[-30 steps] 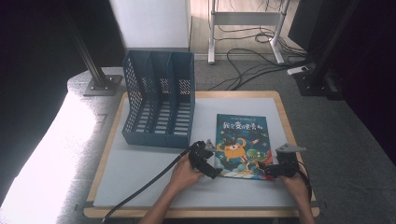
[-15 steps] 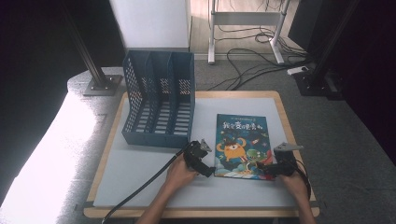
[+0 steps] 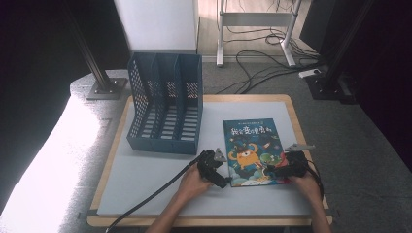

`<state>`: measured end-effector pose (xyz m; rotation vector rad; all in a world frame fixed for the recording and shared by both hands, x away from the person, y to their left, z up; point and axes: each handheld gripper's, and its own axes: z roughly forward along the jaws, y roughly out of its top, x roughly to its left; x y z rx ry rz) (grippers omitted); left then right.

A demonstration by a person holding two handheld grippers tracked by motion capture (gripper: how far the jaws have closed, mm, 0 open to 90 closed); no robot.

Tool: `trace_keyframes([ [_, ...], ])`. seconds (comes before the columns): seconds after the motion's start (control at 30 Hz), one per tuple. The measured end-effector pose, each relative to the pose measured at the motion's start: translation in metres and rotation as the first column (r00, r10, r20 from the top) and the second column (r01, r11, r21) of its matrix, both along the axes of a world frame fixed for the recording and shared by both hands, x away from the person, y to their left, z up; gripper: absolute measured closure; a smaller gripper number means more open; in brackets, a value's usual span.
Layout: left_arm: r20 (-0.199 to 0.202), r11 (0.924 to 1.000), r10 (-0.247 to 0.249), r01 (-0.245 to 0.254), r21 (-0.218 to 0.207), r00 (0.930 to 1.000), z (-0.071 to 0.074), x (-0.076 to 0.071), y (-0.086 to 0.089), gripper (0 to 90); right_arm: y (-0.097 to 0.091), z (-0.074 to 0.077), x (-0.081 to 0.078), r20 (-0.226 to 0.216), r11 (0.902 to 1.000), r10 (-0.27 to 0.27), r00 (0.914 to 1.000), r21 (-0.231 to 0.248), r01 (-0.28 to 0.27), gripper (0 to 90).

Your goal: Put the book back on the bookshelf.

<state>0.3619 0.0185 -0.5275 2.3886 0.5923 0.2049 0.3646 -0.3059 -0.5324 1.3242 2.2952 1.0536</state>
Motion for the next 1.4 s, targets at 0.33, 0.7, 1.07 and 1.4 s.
trace_keyframes([
  [0.33,-0.003,0.9972,-0.066,0.066,-0.034,0.9978,-0.002,0.0,-0.02,0.0,-0.005,0.001,0.026,-0.015,0.9998,-0.019,0.9997,0.007,0.019,0.0],
  [0.7,-0.003,0.9896,-0.123,0.122,-0.076,0.9925,-0.001,-0.013,-0.029,0.0,-0.001,0.003,0.015,-0.007,0.9998,-0.021,0.9997,0.004,0.021,6.6],
  [1.07,-0.038,0.9902,-0.124,0.121,-0.07,0.9915,-0.001,-0.04,-0.026,0.0,-0.003,0.003,-0.012,-0.007,1.0,0.006,1.0,0.003,-0.006,6.9],
  [1.4,-0.024,0.9919,-0.125,0.125,0.023,0.9919,0.005,-0.013,0.0,0.0,-0.008,0.008,-0.001,-0.01,0.9993,0.017,0.9998,0.032,-0.017,8.4],
])
